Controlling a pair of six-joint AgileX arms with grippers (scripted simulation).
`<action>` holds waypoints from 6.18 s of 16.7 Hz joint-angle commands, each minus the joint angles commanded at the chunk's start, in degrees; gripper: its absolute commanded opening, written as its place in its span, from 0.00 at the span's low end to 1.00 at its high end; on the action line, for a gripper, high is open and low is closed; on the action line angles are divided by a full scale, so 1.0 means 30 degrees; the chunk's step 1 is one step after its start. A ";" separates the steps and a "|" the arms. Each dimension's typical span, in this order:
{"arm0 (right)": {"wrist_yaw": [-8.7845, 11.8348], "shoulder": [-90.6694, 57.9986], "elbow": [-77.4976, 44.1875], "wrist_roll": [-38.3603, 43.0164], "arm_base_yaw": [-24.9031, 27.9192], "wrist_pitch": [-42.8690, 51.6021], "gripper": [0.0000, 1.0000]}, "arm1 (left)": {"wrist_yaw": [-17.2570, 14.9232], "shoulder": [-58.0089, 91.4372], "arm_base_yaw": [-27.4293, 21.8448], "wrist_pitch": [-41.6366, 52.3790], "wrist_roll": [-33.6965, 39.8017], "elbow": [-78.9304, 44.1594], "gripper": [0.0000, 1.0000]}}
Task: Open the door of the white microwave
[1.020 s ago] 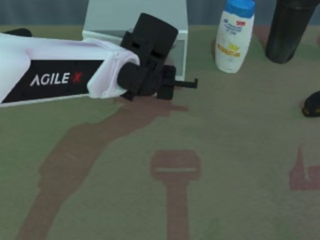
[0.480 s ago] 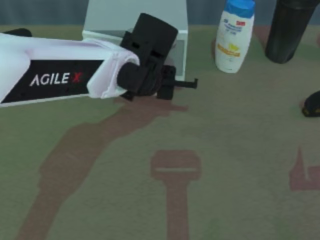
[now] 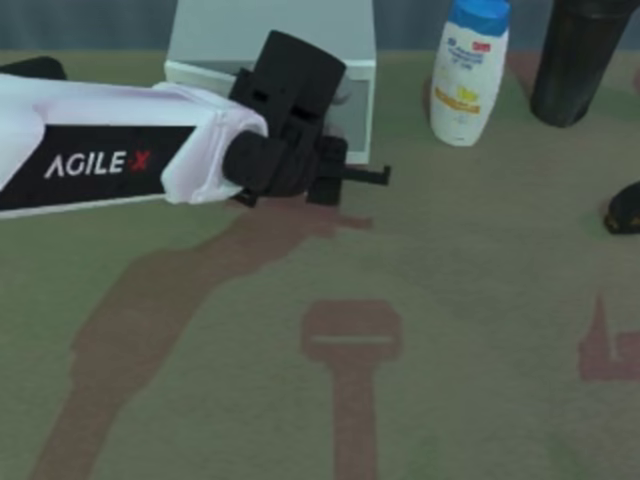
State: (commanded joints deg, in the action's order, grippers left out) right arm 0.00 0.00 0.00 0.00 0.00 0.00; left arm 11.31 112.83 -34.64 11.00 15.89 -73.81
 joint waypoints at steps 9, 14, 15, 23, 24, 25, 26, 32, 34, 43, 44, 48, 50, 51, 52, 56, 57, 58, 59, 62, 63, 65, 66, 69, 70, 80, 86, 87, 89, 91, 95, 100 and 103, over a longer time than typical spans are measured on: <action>0.0000 0.0000 0.0000 0.0000 0.0000 0.0000 1.00 | -0.0201 -0.0157 0.0112 -0.0127 -0.0319 0.0356 0.00; 0.0000 0.0000 0.0000 0.0000 0.0000 0.0000 1.00 | -0.0201 -0.0157 0.0112 -0.0127 -0.0319 0.0356 0.00; 0.0000 0.0000 0.0000 0.0000 0.0000 0.0000 1.00 | -0.0201 -0.0157 0.0112 -0.0127 -0.0319 0.0356 0.00; 0.0000 0.0000 0.0000 0.0000 0.0000 0.0000 1.00 | -0.0201 -0.0157 0.0112 -0.0127 -0.0319 0.0356 0.00; 0.0000 0.0000 0.0000 0.0000 0.0000 0.0000 1.00 | -0.0201 -0.0157 0.0112 -0.0127 -0.0319 0.0356 0.00; 0.0000 0.0000 0.0000 0.0000 0.0000 0.0000 1.00 | -0.0201 -0.0157 0.0112 -0.0127 -0.0319 0.0356 0.00; 0.0000 0.0000 0.0000 0.0000 0.0000 0.0000 1.00 | -0.0201 -0.0157 0.0112 -0.0127 -0.0319 0.0356 0.00; 0.0000 0.0000 0.0000 0.0000 0.0000 0.0000 1.00 | -0.0815 -0.0616 0.0246 -0.0455 -0.0941 0.0932 0.00; 0.0000 0.0000 0.0000 0.0000 0.0000 0.0000 1.00 | -0.1079 -0.0843 0.0375 -0.0624 -0.1351 0.1288 0.00; 0.0000 0.0000 0.0000 0.0000 0.0000 0.0000 1.00 | -0.1202 -0.0922 0.0442 -0.0677 -0.1536 0.1480 0.00; 0.0000 0.0000 0.0000 0.0000 0.0000 0.0000 1.00 | -0.1202 -0.0922 0.0442 -0.0677 -0.1536 0.1480 0.00; 0.0000 0.0000 0.0000 0.0000 0.0000 0.0000 1.00 | -0.1202 -0.0922 0.0442 -0.0677 -0.1536 0.1480 0.00; 0.0000 0.0000 0.0000 0.0000 0.0000 0.0000 1.00 | -0.1202 -0.0922 0.0442 -0.0677 -0.1536 0.1480 0.00; 0.0000 0.0000 0.0000 0.0000 0.0000 0.0000 1.00 | -0.1202 -0.0922 0.0442 -0.0677 -0.1536 0.1480 0.00; 0.0000 0.0000 0.0000 0.0000 0.0000 0.0000 1.00 | -0.1202 -0.0922 0.0442 -0.0677 -0.1536 0.1480 0.00; 0.0000 0.0000 0.0000 0.0000 0.0000 0.0000 1.00 | -0.1202 -0.0922 0.0442 -0.0677 -0.1536 0.1480 0.00; 0.0000 0.0000 0.0000 0.0000 0.0000 0.0000 1.00 | -0.1202 -0.0922 0.0442 -0.0677 -0.1536 0.1480 0.00; 0.0000 0.0000 0.0000 0.0000 0.0000 0.0000 1.00 | -0.1202 -0.0922 0.0442 -0.0677 -0.1536 0.1480 0.00; 0.0000 0.0000 0.0000 0.0000 0.0000 0.0000 1.00 | -0.1202 -0.0922 0.0442 -0.0677 -0.1536 0.1480 0.00; 0.0000 0.0000 0.0000 0.0000 0.0000 0.0000 1.00 | -0.1387 -0.0922 0.0324 -0.0685 -0.1499 0.1456 0.00; 0.0000 0.0000 0.0000 0.0000 0.0000 0.0000 1.00 | -0.1501 -0.1016 0.0390 -0.0728 -0.1683 0.1616 0.00; 0.0000 0.0000 0.0000 0.0000 0.0000 0.0000 1.00 | -0.1784 -0.1279 0.0558 -0.0880 -0.2097 0.1946 0.00; 0.0000 0.0000 0.0000 0.0000 0.0000 0.0000 1.00 | -0.1940 -0.1425 0.0644 -0.0975 -0.2310 0.2103 0.00; 0.0000 0.0000 0.0000 0.0000 0.0000 0.0000 1.00 | -0.2306 -0.1676 0.0851 -0.1122 -0.2842 0.2547 0.00; 0.0000 0.0000 0.0000 0.0000 0.0000 0.0000 1.00 | -0.2306 -0.1676 0.0851 -0.1122 -0.2842 0.2547 0.00; 0.0000 0.0000 0.0000 0.0000 0.0000 0.0000 1.00 | -0.2306 -0.1676 0.0851 -0.1122 -0.2842 0.2547 0.00; 0.0000 0.0000 0.0000 0.0000 0.0000 0.0000 1.00 | -0.2306 -0.1676 0.0851 -0.1122 -0.2842 0.2547 0.00; 0.0000 0.0000 0.0000 0.0000 0.0000 0.0000 1.00 | -0.2306 -0.1676 0.0851 -0.1122 -0.2842 0.2547 0.00; 0.0000 0.0000 0.0000 0.0000 0.0000 0.0000 1.00 | -0.2306 -0.1676 0.0851 -0.1122 -0.2842 0.2547 0.00; 0.0000 0.0000 0.0000 0.0000 0.0000 0.0000 1.00 | -0.2306 -0.1676 0.0851 -0.1122 -0.2842 0.2547 0.00; 0.0000 0.0000 0.0000 0.0000 0.0000 0.0000 1.00 | -0.2484 -0.1665 0.0730 -0.1113 -0.2789 0.2517 0.00; 0.0000 0.0000 0.0000 0.0000 0.0000 0.0000 1.00 | -0.3181 -0.2235 0.1144 -0.1384 -0.3769 0.3165 0.00; 0.0000 0.0000 0.0000 0.0000 0.0000 0.0000 1.00 | -0.3519 -0.2408 0.1348 -0.1440 -0.4253 0.3540 0.00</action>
State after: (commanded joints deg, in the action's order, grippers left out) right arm 0.00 0.00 0.00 0.00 0.00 0.00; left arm 0.75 105.60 -30.60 6.68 3.13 -63.19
